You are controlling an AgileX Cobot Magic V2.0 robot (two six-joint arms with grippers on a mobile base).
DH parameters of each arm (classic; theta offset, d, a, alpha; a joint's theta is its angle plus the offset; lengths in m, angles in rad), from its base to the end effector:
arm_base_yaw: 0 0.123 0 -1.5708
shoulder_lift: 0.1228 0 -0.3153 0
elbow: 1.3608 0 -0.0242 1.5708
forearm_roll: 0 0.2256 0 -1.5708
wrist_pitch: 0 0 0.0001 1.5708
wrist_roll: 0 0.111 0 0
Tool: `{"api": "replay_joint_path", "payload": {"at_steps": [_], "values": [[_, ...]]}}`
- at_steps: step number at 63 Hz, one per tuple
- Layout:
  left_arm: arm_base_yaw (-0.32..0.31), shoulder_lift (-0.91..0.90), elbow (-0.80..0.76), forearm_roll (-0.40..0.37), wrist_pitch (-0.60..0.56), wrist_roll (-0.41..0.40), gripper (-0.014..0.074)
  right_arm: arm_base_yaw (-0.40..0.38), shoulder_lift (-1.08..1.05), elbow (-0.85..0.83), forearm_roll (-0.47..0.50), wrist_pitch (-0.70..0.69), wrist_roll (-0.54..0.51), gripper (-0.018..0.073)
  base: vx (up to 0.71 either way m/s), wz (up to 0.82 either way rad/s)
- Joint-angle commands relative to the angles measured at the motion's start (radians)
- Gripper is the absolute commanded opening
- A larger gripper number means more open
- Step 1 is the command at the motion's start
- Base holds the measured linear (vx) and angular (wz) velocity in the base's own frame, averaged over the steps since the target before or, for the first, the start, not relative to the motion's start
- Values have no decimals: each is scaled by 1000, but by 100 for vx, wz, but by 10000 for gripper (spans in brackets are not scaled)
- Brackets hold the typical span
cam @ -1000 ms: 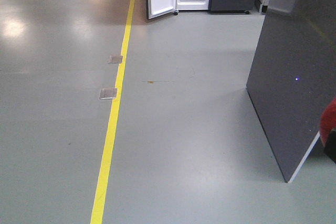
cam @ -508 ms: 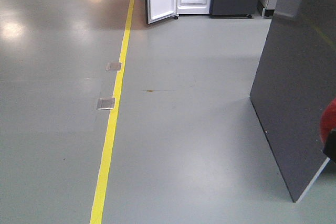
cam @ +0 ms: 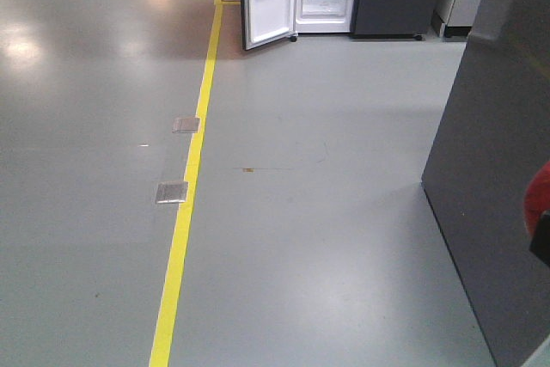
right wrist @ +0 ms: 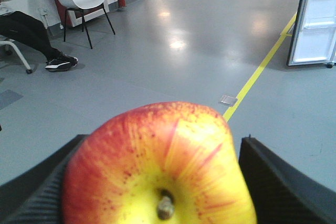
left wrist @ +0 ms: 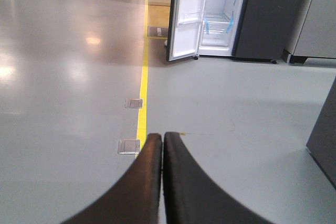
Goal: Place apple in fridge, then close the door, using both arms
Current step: 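Drive the base toward the open refrigerator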
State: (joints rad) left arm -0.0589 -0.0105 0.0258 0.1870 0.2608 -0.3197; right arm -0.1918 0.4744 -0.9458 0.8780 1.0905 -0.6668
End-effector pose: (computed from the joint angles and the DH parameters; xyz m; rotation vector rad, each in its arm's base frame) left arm 0.0192 0.0042 0.1782 -0.1052 1.7531 -0.1021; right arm 0.0091 0.0754 0.4142 -0.4689 1.7721 0.4645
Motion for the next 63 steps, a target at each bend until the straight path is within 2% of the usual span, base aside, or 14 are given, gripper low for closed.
{"api": "replay_joint_path", "payload": {"at_steps": [1,63], "values": [[1,-6,21,2,-75,-3,-6,-4,10,-22,51,-60,-12,-3,29,1],[1,-6,21,2,-75,-3,-6,-4,10,-22,51,-60,-12,-3,32,-1]]}}
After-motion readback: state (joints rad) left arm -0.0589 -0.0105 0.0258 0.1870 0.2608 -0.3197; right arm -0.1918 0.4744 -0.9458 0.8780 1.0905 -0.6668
